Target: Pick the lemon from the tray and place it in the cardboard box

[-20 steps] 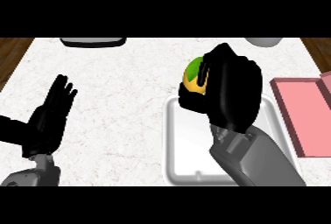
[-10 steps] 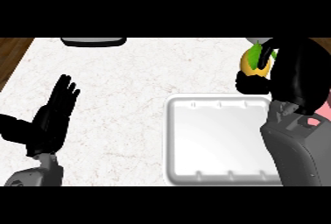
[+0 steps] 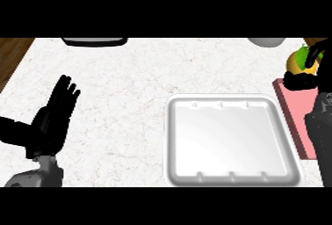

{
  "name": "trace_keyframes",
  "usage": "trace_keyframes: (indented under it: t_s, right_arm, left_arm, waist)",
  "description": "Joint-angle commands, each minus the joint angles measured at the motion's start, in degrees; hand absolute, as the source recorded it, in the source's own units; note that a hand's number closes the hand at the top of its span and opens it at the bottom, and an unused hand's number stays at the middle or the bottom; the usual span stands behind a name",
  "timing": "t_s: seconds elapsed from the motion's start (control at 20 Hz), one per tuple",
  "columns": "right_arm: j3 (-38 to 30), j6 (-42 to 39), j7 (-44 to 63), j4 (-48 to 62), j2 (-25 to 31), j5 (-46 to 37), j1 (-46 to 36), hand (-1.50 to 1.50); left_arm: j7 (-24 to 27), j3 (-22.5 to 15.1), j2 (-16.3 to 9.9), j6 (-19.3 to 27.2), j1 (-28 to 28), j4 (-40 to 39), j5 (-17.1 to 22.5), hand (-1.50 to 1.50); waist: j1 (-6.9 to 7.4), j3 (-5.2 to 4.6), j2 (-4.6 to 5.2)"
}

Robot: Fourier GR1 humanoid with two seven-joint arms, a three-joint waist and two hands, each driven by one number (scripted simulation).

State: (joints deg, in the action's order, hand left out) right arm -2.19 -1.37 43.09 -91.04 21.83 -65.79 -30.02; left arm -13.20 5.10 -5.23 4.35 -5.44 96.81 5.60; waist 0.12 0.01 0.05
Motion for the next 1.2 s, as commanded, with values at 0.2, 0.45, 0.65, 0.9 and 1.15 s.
trace_keyframes:
  t_s: [0.2,0.45,0.65,0.9,1.15]
  right_arm:
    - [-6.1,3.5,-13.2,17.7,6.9,2.7,0.2,1.5]
    - [-3.7,-12.1,-9.6,25.6,7.4,3.0,1.5,-1.5]
    - [-8.6,-5.6,-16.3,34.0,7.4,6.5,-1.9,-1.5]
    - [-12.8,11.1,-25.2,31.2,7.8,8.5,-0.9,-1.5]
    - [-17.5,20.0,-31.9,26.7,5.2,15.6,-2.2,-1.5]
  left_arm:
    - [1.6,0.8,-0.2,0.2,-1.6,-3.4,-0.5,0.0]
    - [1.4,-0.8,0.7,-0.4,0.9,-1.0,-0.4,0.0]
    - [-2.3,0.8,-1.3,-0.6,-0.7,0.8,0.5,0.0]
    - [0.5,0.2,0.3,-0.3,0.6,-1.2,0.1,0.0]
    - [-0.3,0.7,-0.4,-0.7,-1.8,-2.0,0.6,0.0]
  waist:
    - [0.36,0.01,0.24]
    - [0.77,-0.03,0.2]
    - [0.52,0.02,0.08]
    - [0.36,0.06,0.13]
    - [-0.38,0.05,-0.02]
